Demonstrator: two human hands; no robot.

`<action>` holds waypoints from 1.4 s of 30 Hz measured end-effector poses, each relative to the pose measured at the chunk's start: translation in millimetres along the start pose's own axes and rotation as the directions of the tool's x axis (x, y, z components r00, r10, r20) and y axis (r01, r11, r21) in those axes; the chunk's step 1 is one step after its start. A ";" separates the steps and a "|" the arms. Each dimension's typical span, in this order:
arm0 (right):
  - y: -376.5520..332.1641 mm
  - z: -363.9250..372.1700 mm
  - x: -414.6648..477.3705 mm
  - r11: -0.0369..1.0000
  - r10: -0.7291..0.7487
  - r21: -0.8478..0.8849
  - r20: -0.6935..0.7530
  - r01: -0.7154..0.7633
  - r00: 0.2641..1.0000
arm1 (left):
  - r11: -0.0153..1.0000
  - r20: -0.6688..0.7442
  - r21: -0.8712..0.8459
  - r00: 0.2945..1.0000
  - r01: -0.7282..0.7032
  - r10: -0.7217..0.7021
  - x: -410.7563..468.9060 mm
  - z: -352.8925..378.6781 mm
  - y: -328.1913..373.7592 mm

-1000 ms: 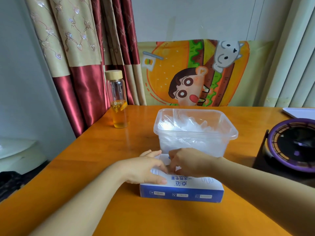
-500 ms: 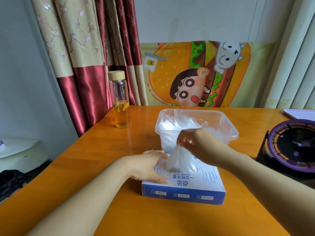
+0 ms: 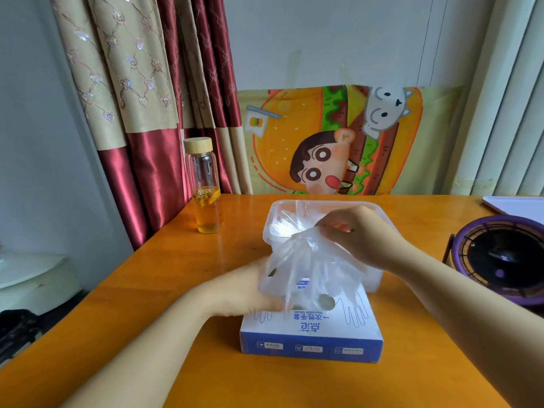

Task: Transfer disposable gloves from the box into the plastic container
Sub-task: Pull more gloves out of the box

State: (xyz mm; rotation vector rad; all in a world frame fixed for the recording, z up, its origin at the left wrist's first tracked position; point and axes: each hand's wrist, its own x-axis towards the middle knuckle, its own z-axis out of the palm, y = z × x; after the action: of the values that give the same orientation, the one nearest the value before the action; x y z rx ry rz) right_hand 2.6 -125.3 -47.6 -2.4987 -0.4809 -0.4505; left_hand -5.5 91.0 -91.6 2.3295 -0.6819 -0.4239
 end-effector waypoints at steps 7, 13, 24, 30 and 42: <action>14.7 15.6 -9.4 0.938 0.224 0.260 0.052 -0.229 0.973 | 0.979 -0.679 0.194 0.712 -0.064 0.181 -5.0 5.8 18.5; 10.6 19.9 -21.4 0.714 0.314 0.598 0.191 -0.364 0.930 | 0.738 -0.579 0.655 0.521 -0.160 0.627 11.7 24.2 27.5; 25.3 29.2 -35.6 0.479 0.397 0.824 0.104 -0.303 0.912 | 0.847 -0.470 0.485 0.752 -0.217 0.462 24.9 35.0 31.2; 35.1 11.8 -34.6 0.412 0.575 0.901 -0.144 -0.133 0.805 | 0.687 -0.141 0.720 0.948 -0.099 0.284 24.1 41.4 18.4; 34.4 6.7 -37.0 0.362 0.572 0.922 -0.103 -0.138 0.814 | 0.713 0.005 0.701 1.000 -0.013 0.014 25.7 57.6 39.9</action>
State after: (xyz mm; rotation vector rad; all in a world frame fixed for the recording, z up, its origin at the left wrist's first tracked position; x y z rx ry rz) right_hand -14.0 -157.4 -83.6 -1.3071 0.0747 -0.3770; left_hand -25.6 21.3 -109.4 3.0384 -0.9905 -0.1550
